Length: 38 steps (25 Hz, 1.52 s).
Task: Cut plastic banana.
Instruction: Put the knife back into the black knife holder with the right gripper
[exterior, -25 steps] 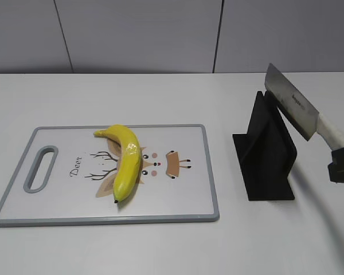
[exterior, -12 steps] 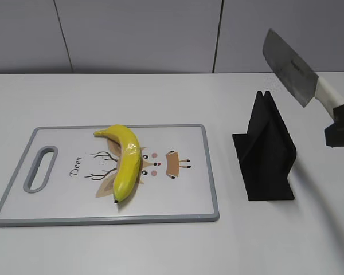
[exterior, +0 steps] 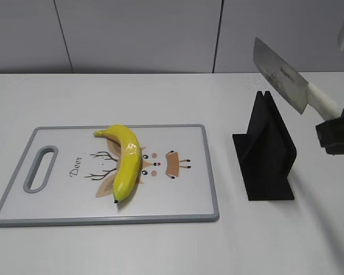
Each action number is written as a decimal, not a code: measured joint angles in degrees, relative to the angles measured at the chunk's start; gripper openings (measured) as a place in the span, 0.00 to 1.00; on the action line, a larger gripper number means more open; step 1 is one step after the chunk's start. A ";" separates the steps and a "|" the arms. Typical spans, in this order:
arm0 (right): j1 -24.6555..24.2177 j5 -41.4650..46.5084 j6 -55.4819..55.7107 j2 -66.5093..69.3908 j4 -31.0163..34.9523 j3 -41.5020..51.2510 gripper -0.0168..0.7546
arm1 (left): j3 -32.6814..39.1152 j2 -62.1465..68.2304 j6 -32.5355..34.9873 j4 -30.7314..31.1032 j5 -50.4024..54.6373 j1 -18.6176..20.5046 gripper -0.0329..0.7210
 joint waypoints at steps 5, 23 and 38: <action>4.58 2.19 9.46 2.89 -5.99 -0.28 0.23 | 0.00 0.00 0.00 0.00 0.00 0.00 0.62; 4.86 -0.31 15.88 9.39 -7.18 -0.23 0.23 | 0.00 0.00 0.00 0.05 0.00 0.00 0.62; 4.86 -5.85 16.86 11.66 -5.83 4.06 0.23 | 0.00 0.00 0.00 0.23 0.00 0.00 0.62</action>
